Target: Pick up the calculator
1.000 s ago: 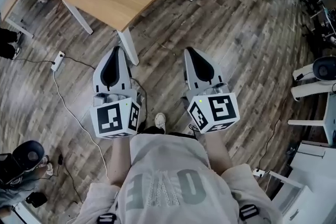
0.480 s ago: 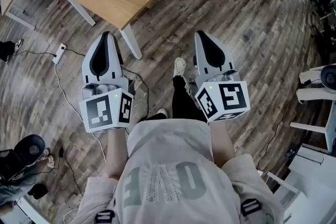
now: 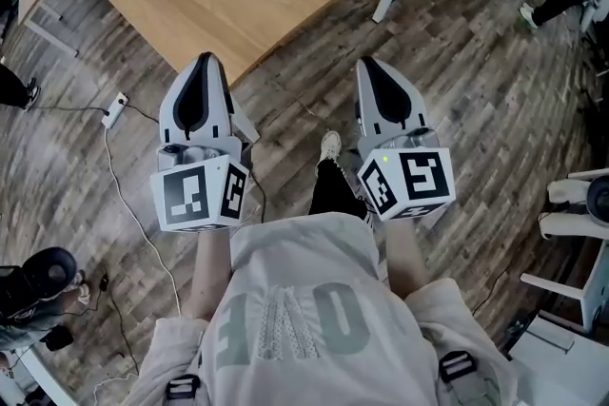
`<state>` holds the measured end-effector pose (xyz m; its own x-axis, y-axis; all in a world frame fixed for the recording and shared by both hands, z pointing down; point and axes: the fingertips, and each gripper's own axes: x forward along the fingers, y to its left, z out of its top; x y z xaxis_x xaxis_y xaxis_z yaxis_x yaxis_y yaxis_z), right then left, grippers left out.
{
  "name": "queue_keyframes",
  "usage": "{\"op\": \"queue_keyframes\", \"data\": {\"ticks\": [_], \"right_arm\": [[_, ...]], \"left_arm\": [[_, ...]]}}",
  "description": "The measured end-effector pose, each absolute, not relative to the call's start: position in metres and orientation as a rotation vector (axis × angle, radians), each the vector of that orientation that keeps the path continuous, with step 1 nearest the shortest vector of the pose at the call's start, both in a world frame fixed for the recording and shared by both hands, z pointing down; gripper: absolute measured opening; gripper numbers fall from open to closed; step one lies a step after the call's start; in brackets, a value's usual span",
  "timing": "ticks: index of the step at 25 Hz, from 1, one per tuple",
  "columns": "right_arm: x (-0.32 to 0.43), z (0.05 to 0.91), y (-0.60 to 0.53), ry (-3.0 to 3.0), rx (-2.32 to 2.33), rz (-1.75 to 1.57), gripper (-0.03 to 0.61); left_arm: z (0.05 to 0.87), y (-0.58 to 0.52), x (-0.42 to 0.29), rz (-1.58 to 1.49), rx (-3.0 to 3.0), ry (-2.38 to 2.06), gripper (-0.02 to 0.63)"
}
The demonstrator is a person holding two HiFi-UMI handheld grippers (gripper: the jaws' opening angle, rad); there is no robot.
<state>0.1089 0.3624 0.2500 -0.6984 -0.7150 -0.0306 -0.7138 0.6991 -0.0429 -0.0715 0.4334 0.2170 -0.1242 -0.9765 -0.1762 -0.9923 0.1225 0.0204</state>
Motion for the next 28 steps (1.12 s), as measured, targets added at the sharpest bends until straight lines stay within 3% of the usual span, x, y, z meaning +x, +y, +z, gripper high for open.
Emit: {"op": "queue_keyframes", "data": {"ticks": [14, 28], "right_arm": [[0.075, 0.226, 0.127, 3.075, -0.882, 0.013, 0.021], [0.060, 0.248, 0.034, 3.088, -0.830, -0.107, 0.021]], "left_arm": [[0.189, 0.209, -0.090, 0.177, -1.776, 2.471, 0.009], [0.221, 0.114, -0.094, 0.044, -1.839, 2.553, 0.009]]}}
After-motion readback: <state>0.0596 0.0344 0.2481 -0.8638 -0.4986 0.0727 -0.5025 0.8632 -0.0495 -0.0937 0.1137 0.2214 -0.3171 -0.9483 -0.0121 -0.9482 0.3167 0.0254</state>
